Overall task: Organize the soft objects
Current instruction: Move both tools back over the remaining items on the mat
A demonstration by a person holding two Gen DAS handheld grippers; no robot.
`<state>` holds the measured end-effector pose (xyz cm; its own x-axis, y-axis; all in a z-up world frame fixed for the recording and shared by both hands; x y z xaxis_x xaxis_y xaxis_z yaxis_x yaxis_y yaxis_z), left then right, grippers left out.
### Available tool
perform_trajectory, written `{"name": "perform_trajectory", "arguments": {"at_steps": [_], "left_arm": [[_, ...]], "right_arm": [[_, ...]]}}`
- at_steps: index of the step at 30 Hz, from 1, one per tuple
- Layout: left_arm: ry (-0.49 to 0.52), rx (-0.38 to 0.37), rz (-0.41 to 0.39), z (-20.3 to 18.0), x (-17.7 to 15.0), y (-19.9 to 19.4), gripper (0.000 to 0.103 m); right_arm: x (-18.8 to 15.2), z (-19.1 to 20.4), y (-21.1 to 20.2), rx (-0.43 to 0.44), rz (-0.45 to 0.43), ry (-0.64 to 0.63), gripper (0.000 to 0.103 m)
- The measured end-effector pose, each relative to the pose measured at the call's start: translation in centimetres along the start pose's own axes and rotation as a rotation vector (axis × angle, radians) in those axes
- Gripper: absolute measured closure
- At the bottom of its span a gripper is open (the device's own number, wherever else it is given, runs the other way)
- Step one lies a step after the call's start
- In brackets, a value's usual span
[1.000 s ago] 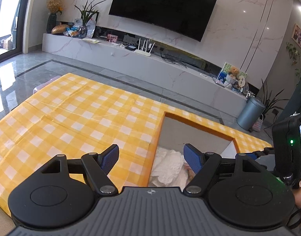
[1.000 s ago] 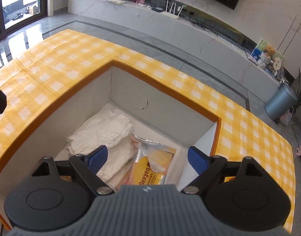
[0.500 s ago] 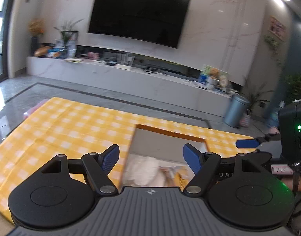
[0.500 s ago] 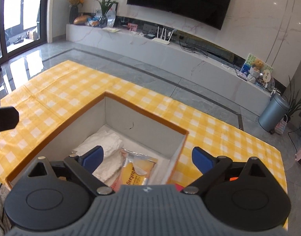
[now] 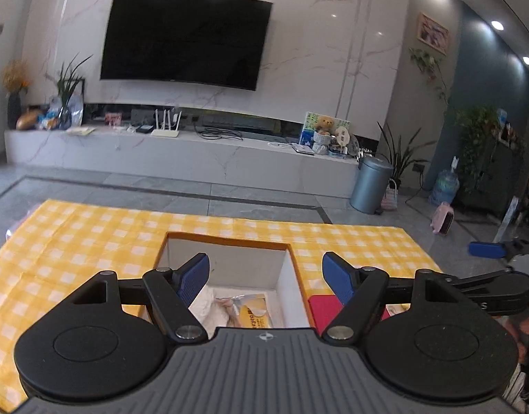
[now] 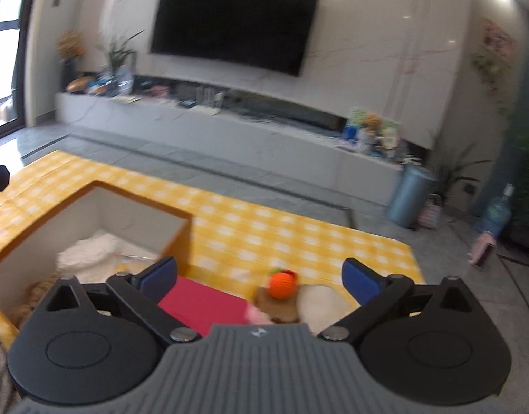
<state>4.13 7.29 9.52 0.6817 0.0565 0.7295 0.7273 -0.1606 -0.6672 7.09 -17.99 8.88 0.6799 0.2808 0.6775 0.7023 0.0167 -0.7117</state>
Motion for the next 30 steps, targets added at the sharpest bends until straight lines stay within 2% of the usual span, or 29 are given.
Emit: {"name": "perform_trajectory", "arguments": {"at_steps": [6, 10, 13, 17, 19, 21, 26, 28, 30], "left_arm": [[0.109, 0.002, 0.05, -5.5, -0.3, 2.1, 0.015], [0.14, 0.002, 0.09, -8.1, -0.6, 3.7, 0.015], [0.175, 0.004, 0.141, -10.0, -0.9, 5.1, 0.015], [0.29, -0.004, 0.195, -13.6, -1.5, 7.4, 0.015], [0.325, -0.021, 0.256, -15.6, -2.0, 8.9, 0.015], [0.313, -0.046, 0.325, -17.1, -2.3, 10.5, 0.015], [0.247, -0.126, 0.41, -20.2, -3.7, 13.7, 0.019], [0.177, -0.118, 0.382, -20.9, -4.6, 14.5, 0.02], [0.111, -0.076, 0.323, -21.7, -5.4, 15.2, 0.02]], "right_arm": [[-4.1, -4.5, 1.0, -0.064, 0.052, 0.078, 0.003], [-5.7, -7.5, 2.4, -0.072, 0.086, 0.158, 0.003], [-6.8, -9.5, 3.5, -0.081, 0.115, 0.214, 0.003], [-8.6, -12.4, 5.7, -0.091, 0.189, 0.324, 0.003], [-9.4, -13.6, 6.8, -0.076, 0.22, 0.395, 0.003], [-9.8, -14.3, 7.5, -0.053, 0.238, 0.427, 0.003], [-10.5, -14.8, 7.4, -0.038, 0.231, 0.439, 0.003], [-10.8, -15.3, 7.0, -0.032, 0.217, 0.454, 0.003], [-11.4, -16.0, 6.8, -0.034, 0.216, 0.473, 0.003]]}}
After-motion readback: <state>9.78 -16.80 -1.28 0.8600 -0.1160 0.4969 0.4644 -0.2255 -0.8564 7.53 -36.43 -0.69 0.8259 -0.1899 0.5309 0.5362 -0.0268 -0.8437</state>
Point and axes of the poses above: each gripper's, at about its wrist camera, not at the fingertips, and y roughly the way its jaws point, z to its left, x to its top, the point moved 2 cm from there along y, roughly the way its jaws point, and after that the axes turned 15 degrees about z, right-handed, at the moved point
